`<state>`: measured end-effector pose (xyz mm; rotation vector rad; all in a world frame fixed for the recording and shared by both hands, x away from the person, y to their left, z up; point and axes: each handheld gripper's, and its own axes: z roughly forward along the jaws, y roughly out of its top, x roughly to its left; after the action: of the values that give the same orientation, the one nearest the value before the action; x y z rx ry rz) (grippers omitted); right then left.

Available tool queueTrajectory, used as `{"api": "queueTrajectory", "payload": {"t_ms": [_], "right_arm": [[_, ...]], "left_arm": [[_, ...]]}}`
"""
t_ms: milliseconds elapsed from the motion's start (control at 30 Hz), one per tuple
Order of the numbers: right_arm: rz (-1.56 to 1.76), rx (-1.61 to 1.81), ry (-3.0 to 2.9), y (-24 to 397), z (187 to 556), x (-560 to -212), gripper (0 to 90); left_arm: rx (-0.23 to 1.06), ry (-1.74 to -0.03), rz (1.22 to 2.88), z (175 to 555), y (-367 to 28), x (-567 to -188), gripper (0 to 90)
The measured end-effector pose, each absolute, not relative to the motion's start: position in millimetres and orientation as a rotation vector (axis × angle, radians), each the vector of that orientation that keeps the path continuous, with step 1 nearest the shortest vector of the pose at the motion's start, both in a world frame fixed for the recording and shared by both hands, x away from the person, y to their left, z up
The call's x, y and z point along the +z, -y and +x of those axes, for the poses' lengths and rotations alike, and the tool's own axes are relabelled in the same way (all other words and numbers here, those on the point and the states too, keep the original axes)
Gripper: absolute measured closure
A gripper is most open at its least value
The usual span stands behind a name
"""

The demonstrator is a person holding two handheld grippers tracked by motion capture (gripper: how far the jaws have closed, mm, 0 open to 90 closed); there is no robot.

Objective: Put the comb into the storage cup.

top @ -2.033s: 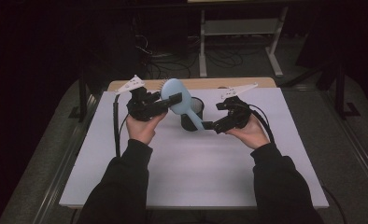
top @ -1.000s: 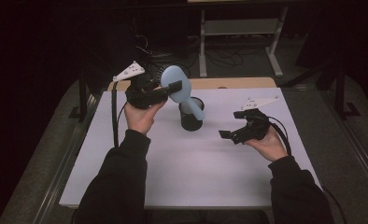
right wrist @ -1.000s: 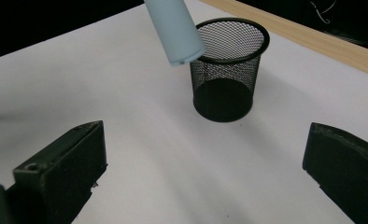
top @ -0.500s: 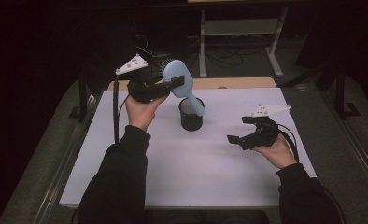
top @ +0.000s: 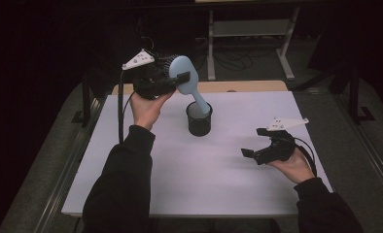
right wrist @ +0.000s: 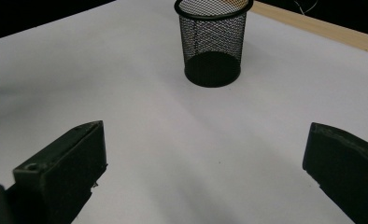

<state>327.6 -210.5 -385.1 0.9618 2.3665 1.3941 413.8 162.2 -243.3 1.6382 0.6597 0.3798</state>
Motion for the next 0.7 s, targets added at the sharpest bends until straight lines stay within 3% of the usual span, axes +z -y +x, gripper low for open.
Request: {"api": "queueTrajectory", "payload": {"t_ms": [700], "right_arm": [[0.995,1.386,-2.271,234,305,-401,0.0]], "left_arm": [[0.44,-0.726,1.677,438,-166,-253,51.5]]}}
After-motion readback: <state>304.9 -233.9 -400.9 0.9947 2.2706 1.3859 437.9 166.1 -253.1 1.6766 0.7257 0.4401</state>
